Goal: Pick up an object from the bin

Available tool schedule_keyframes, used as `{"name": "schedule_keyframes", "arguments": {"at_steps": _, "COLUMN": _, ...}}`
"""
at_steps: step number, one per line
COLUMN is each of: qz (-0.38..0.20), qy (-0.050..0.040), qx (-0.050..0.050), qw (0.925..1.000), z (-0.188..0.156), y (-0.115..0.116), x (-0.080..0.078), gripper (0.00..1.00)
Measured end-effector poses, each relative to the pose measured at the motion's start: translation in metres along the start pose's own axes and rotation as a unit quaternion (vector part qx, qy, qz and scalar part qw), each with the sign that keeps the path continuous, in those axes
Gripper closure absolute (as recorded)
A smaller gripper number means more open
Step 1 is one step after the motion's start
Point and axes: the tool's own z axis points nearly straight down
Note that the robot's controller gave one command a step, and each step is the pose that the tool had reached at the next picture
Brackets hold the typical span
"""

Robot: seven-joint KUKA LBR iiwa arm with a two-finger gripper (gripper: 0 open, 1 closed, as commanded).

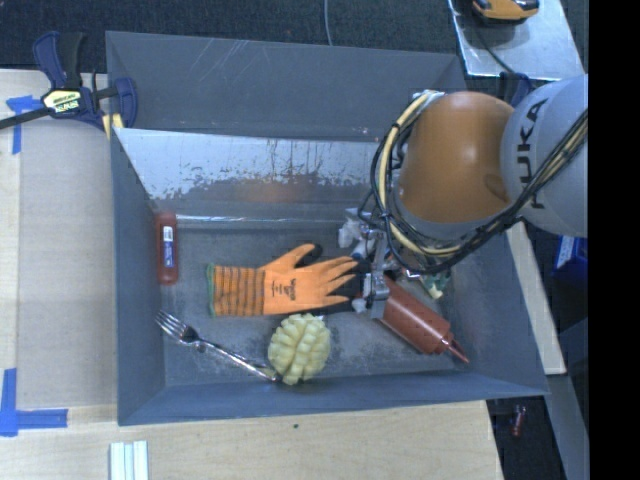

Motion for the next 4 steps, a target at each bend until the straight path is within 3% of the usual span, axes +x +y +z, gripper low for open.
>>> {"name": "schedule_keyframes", "arguments": {"at_steps": 1, "qz": 0.088, "qy": 0.0005, "qx": -0.001, "qw": 0.9961, "z": 0.003, "y": 0.011, "x": -0.001, "gripper": 0.0}}
{"name": "schedule_keyframes", "arguments": {"at_steps": 2, "qz": -0.042, "qy": -0.0003, "qx": 0.0, "qw": 0.9991, "z": 0.022, "y": 0.008, "x": 0.002, "gripper": 0.0}}
{"name": "schedule_keyframes", "arguments": {"at_steps": 3, "qz": -0.016, "qy": -0.0011, "qx": -0.001, "qw": 0.9999, "z": 0.046, "y": 0.024, "x": -0.003, "gripper": 0.0}}
{"name": "schedule_keyframes", "arguments": {"at_steps": 4, "qz": 0.069, "qy": -0.0017, "qx": 0.0, "qw": 0.9976, "z": 0.068, "y": 0.014, "x": 0.003, "gripper": 1.0}}
